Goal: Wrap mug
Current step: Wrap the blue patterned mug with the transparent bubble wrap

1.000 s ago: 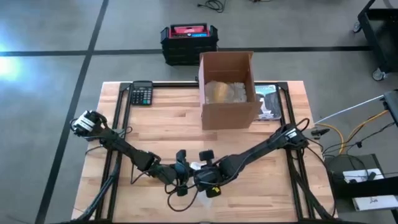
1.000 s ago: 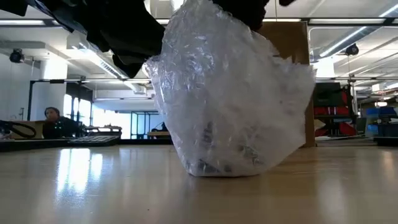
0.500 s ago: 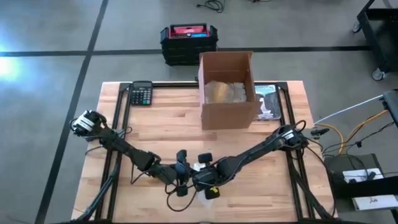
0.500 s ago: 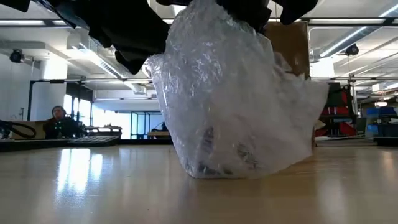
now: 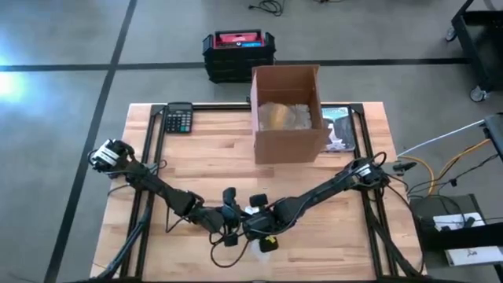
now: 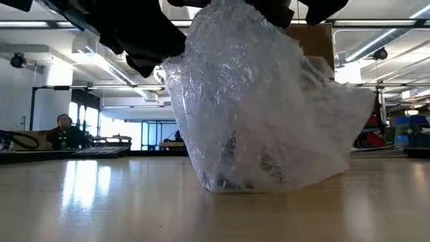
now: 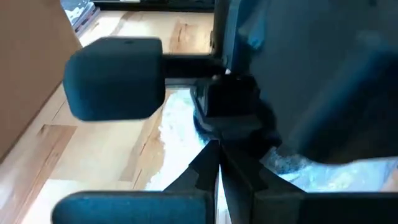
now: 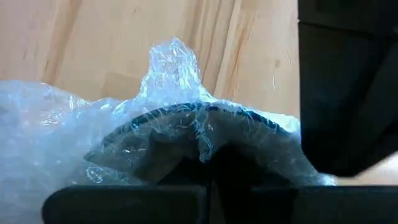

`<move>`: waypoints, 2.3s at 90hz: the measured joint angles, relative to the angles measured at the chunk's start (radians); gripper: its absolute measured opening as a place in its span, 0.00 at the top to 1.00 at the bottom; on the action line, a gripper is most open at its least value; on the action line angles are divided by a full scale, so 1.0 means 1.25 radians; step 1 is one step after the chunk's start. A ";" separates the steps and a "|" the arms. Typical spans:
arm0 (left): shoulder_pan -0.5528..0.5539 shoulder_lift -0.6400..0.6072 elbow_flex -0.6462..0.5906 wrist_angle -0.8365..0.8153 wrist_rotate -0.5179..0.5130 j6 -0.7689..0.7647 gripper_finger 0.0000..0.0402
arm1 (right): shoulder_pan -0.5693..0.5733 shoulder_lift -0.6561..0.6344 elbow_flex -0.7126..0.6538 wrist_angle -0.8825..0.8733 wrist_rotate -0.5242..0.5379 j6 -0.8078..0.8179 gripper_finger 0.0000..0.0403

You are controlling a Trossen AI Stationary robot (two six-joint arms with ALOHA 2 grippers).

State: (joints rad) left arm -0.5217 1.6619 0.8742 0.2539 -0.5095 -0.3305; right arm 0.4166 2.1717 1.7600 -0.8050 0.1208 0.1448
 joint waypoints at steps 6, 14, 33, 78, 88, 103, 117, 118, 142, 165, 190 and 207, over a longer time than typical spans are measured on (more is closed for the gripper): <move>0.000 0.000 -0.007 0.003 0.000 -0.002 1.00 | 0.001 -0.006 0.009 -0.005 0.005 0.000 0.99; 0.000 0.000 -0.010 0.001 0.000 -0.007 1.00 | 0.001 -0.015 0.024 -0.017 0.004 0.000 0.99; 0.000 0.001 -0.013 -0.015 0.023 -0.012 1.00 | 0.003 -0.064 0.073 -0.092 -0.003 0.003 0.99; 0.001 0.003 -0.013 -0.011 0.024 -0.012 1.00 | 0.015 -0.064 0.113 -0.157 -0.157 0.048 0.99; 0.001 0.003 -0.011 -0.009 0.024 -0.012 1.00 | 0.008 -0.037 0.108 -0.144 -0.120 0.034 0.99; 0.002 0.003 -0.010 -0.008 0.024 -0.012 1.00 | -0.010 0.020 0.105 -0.138 -0.108 -0.005 0.99; 0.002 0.003 -0.010 -0.008 0.024 -0.012 1.00 | -0.023 0.057 0.106 -0.133 -0.106 -0.026 0.99; 0.002 0.003 -0.010 -0.008 0.025 -0.012 1.00 | -0.024 0.059 0.106 -0.132 -0.106 -0.028 0.99; 0.002 0.003 -0.010 -0.008 0.054 0.007 1.00 | -0.028 0.051 0.118 -0.147 -0.104 -0.053 0.99; 0.001 0.003 -0.009 -0.005 0.066 0.012 1.00 | -0.013 -0.017 0.174 -0.212 -0.111 -0.053 0.99; 0.001 0.003 -0.009 -0.007 0.065 0.011 1.00 | -0.011 -0.054 0.183 -0.243 -0.013 -0.047 0.99; 0.001 0.003 -0.009 -0.008 0.064 0.009 1.00 | -0.014 -0.011 0.133 -0.160 -0.006 -0.063 0.99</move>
State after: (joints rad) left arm -0.5205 1.6653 0.8627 0.2443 -0.4299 -0.3187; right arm 0.3988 2.1582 1.9258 -1.0052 0.1129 0.0658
